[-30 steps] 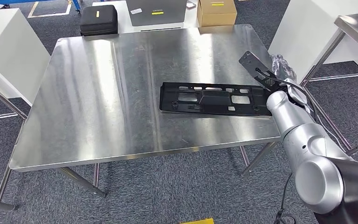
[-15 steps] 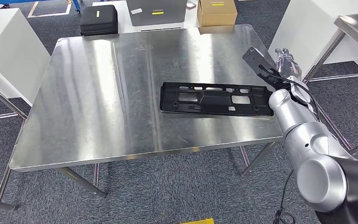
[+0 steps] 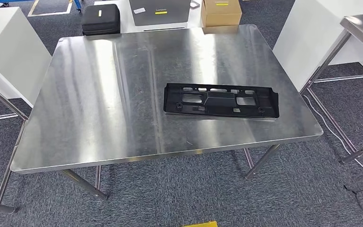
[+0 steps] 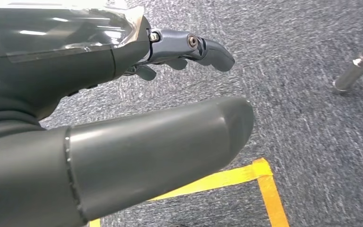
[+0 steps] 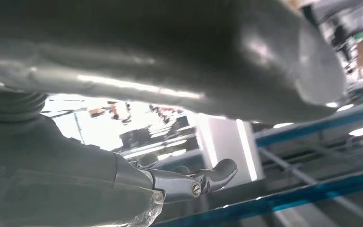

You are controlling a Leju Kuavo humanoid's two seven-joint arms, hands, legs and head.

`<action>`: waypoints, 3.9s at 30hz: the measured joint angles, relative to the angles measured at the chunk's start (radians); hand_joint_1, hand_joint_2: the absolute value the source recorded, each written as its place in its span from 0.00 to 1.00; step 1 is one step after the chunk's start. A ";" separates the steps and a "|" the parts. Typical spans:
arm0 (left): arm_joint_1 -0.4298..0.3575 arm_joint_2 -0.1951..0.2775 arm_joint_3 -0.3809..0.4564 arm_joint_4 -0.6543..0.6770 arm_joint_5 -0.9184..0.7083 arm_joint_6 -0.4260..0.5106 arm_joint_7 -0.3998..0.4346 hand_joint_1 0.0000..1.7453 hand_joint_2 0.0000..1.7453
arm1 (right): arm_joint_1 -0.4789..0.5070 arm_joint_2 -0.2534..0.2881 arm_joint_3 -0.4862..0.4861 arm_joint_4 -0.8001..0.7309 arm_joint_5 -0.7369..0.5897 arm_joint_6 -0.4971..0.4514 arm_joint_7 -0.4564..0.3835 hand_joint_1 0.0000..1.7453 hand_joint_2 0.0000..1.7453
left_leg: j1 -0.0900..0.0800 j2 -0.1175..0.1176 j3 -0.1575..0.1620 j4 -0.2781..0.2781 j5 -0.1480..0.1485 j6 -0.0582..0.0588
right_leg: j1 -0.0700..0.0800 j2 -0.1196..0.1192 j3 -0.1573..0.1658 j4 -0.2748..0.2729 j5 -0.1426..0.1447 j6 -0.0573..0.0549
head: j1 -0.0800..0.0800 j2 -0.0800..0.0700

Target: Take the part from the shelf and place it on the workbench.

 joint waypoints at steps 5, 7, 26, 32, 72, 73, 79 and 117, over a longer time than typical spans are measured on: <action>-0.006 -0.005 0.000 0.000 -0.001 -0.008 0.000 0.00 0.00 | 0.001 -0.073 0.000 0.000 -0.002 -0.042 0.008 0.00 0.00 | -0.002 0.001 0.006 0.001 -0.002 0.003 | 0.000 0.000 0.000 -0.001 0.000 0.000 | 0.000 0.000; -0.005 -0.008 0.001 0.000 -0.001 -0.014 -0.002 0.00 0.00 | 0.015 -0.123 -0.007 0.000 -0.018 -0.077 -0.012 0.00 0.00 | -0.002 -0.004 0.005 0.001 -0.001 0.004 | 0.000 -0.004 0.001 -0.001 0.000 0.001 | 0.000 0.000; -0.012 -0.033 0.028 0.002 0.007 -0.042 -0.025 0.00 0.00 | 0.826 -0.275 -0.505 -0.111 -0.246 -0.209 -0.125 0.00 0.00 | -0.002 -0.007 0.009 0.000 -0.008 0.013 | 0.003 -0.005 0.012 -0.004 -0.005 0.007 | 0.000 0.000; -0.012 -0.042 0.041 0.002 -0.003 -0.045 -0.013 0.00 0.00 | 1.022 -0.014 -1.003 -0.261 -0.048 -0.210 -0.442 0.00 0.00 | -0.001 -0.011 0.010 0.000 -0.008 0.012 | 0.004 -0.010 0.013 -0.004 -0.007 0.009 | -0.001 0.000; -0.026 -0.028 0.000 0.002 -0.075 -0.146 0.252 0.00 0.00 | 1.323 0.542 -1.206 0.101 0.003 0.105 -0.158 0.00 0.00 | 0.004 0.005 0.023 -0.008 -0.005 0.032 | -0.005 -0.002 -0.026 0.094 -0.069 0.006 | 0.002 0.000; -0.026 -0.028 0.000 0.002 -0.075 -0.146 0.250 0.00 0.00 | 1.324 0.542 -1.205 0.102 0.003 0.106 -0.159 0.00 0.00 | 0.008 0.008 0.025 -0.012 0.000 0.037 | -0.004 -0.002 -0.060 0.170 -0.108 0.002 | 0.004 0.000; -0.024 -0.022 0.000 0.002 -0.075 -0.165 0.221 0.00 0.00 | 1.331 0.541 -1.205 0.104 0.002 0.107 -0.158 0.00 0.00 | 0.008 0.009 0.022 -0.008 0.000 0.029 | -0.007 -0.003 0.009 0.109 -0.089 0.028 | 0.007 0.000; -0.023 -0.008 0.003 0.003 -0.066 -0.158 0.204 0.00 0.00 | 1.330 0.539 -1.204 0.112 0.001 0.118 -0.148 0.00 0.00 | 0.022 0.010 -0.038 0.041 -0.003 -0.034 | -0.012 -0.003 0.124 -0.044 -0.073 -0.033 | 0.000 0.000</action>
